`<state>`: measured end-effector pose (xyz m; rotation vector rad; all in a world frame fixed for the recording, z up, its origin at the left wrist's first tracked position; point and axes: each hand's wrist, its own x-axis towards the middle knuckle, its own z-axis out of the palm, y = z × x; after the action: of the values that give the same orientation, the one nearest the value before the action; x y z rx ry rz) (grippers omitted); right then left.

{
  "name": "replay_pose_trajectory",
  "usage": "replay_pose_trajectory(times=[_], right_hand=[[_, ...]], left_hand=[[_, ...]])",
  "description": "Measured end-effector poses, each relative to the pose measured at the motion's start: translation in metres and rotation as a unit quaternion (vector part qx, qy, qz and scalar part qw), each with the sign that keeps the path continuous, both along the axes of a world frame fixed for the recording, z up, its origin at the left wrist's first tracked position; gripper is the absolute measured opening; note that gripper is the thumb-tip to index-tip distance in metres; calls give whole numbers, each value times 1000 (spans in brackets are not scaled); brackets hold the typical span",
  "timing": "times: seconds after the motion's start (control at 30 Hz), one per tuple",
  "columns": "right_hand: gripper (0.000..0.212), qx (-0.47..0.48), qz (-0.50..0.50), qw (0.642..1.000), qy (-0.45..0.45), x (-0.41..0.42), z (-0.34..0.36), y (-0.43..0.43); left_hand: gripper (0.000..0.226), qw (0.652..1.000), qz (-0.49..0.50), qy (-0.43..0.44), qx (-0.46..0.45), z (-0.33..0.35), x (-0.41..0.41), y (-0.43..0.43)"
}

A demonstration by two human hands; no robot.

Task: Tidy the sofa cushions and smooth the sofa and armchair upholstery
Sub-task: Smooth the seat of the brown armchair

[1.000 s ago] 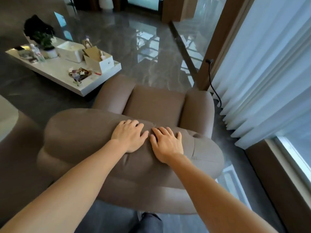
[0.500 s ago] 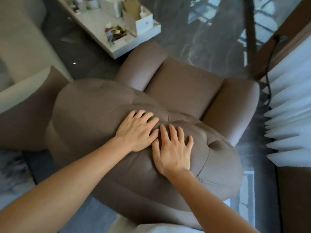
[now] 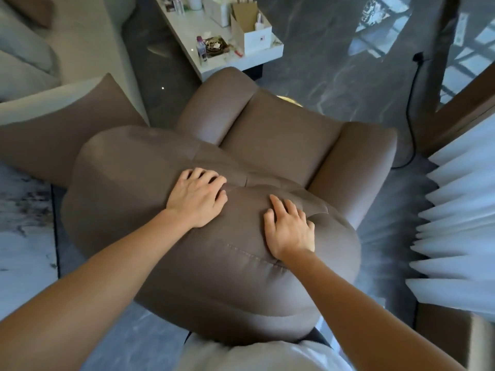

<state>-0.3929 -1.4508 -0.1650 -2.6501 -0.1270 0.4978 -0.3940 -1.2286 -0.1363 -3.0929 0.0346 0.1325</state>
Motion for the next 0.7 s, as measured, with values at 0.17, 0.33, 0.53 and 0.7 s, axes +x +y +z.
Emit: replay_pose_trajectory(times=[0.17, 0.33, 0.53, 0.7], right_hand=[[60, 5, -2, 1000, -8, -7, -4, -39], [55, 5, -23, 1000, -5, -6, -12, -91], [48, -10, -42, 999, 10, 7, -11, -130], [51, -52, -17, 998, -10, 1, 15, -107]], left_hand=[[44, 999, 31, -13, -9, -10, -24, -37], [35, 995, 83, -34, -41, -16, -34, -81], [31, 986, 123, -46, -100, -14, -44, -131], [34, 983, 62, -12, -175, 3, -43, -164]])
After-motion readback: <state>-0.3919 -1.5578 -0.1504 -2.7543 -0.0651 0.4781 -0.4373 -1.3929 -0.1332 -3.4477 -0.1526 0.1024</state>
